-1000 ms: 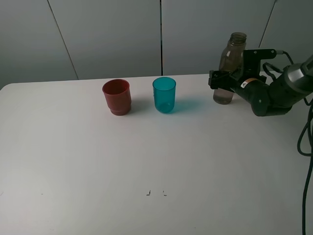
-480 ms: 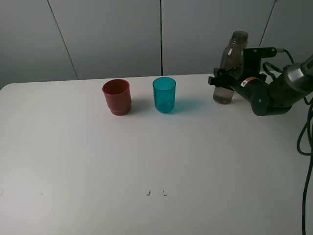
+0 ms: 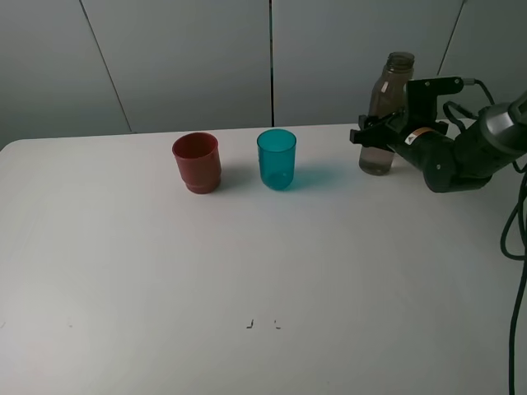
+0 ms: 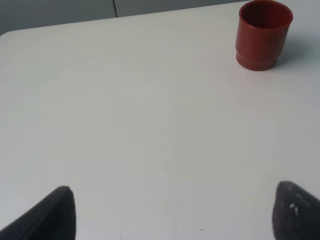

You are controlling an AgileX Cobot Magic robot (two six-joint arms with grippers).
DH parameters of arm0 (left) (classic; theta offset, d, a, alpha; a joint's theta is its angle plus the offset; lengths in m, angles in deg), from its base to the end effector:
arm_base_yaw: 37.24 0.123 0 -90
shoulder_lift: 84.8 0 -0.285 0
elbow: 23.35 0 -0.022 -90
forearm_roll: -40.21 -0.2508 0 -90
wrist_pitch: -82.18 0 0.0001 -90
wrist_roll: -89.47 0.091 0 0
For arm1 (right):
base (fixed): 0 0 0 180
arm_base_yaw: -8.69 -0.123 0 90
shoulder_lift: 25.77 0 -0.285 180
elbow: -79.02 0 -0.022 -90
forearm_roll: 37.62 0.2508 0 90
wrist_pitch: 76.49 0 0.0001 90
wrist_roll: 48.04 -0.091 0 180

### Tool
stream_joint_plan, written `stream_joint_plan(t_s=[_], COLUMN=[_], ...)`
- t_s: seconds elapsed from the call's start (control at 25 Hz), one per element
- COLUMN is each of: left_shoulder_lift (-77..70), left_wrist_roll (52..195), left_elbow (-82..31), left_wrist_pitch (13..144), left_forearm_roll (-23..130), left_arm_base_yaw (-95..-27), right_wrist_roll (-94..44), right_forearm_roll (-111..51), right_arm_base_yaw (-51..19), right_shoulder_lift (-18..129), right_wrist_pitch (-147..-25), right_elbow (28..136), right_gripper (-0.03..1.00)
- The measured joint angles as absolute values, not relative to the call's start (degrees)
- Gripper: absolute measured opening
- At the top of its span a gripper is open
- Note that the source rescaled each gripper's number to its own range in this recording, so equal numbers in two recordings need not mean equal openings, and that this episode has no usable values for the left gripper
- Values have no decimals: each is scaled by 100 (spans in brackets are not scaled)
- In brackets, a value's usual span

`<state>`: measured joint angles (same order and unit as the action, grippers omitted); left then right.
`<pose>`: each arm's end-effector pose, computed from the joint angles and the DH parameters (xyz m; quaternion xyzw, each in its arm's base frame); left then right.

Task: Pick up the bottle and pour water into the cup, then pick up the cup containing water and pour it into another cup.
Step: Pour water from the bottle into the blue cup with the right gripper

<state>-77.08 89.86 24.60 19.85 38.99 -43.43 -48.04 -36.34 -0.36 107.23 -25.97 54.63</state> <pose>-0.0072 0.0025 0.2781 0.0486 0.8557 -0.0154 0.5149 0.3934 0.0611 0.0819 -0.0526 0.8015 0.0443 0.5941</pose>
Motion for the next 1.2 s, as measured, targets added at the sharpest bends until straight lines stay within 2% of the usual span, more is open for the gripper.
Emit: stream_joint_plan(t_s=[0.36, 0.56, 0.88, 1.2], left_shoulder_lift=[-7708, -7708, -7708, -7708], left_wrist_roll=[8986, 8986, 8986, 8986], left_elbow=[2460, 2460, 2460, 2460], left_wrist_pitch=[1985, 1985, 1985, 1985], left_forearm_roll=[3899, 3899, 3899, 3899], left_arm_base_yaw=[-4343, -4343, -4343, -4343], right_wrist_roll=[-4699, -4424, -3840, -2485], right_forearm_roll=[-4209, -4539, -4847, -4904], right_arm_base_yaw=[-99, -433, -739, -882], right_shoulder_lift=[9865, 9780, 9768, 9791], right_wrist_pitch=[-3055, -3804, -4169, -4490], right_elbow=[5543, 5940, 6477, 6701], right_gripper=[2, 2, 1, 1])
